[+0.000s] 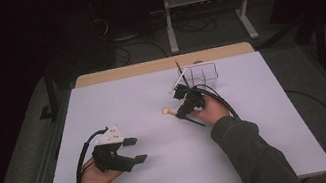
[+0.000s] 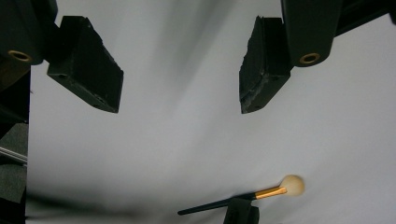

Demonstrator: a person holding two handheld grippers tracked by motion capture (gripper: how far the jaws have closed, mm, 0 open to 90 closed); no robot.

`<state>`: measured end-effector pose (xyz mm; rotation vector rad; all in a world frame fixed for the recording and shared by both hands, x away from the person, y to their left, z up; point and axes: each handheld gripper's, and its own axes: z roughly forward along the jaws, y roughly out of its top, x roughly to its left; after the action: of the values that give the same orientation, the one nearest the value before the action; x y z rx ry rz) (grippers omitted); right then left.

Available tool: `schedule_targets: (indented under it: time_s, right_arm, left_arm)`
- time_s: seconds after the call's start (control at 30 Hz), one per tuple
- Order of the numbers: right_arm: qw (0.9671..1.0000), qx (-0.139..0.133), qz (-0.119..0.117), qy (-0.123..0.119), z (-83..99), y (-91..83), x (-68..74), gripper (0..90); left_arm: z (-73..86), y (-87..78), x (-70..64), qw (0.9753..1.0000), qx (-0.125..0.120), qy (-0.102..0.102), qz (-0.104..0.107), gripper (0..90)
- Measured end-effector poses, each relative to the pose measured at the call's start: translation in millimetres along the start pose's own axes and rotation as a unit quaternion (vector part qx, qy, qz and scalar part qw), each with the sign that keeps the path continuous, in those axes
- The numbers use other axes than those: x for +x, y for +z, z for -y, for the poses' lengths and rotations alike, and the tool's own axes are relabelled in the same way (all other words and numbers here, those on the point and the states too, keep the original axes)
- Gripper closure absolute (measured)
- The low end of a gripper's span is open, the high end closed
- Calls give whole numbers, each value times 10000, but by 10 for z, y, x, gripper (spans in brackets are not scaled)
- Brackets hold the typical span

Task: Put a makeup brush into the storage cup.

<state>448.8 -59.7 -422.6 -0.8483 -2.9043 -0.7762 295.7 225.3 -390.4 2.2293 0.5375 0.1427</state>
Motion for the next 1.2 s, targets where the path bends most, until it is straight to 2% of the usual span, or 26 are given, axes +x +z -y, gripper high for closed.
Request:
schedule_targets:
  time_s: [0.53, 0.8, 1.2]
  right_arm:
    - [9998, 180, 103, -73, 1, 39, 17, 777]
    - [9992, 237, 272, -192, -9, 44, 46, 816]
    - [9984, 297, 390, -280, -24, 52, 84, 829]
  left_arm:
    - [4, 2, 3, 10000, -15, -26, -1, 300]
    - [3, 3, 3, 10000, -13, -24, -3, 300]
    - [2, 22, 4, 10000, 12, -25, 10, 300]
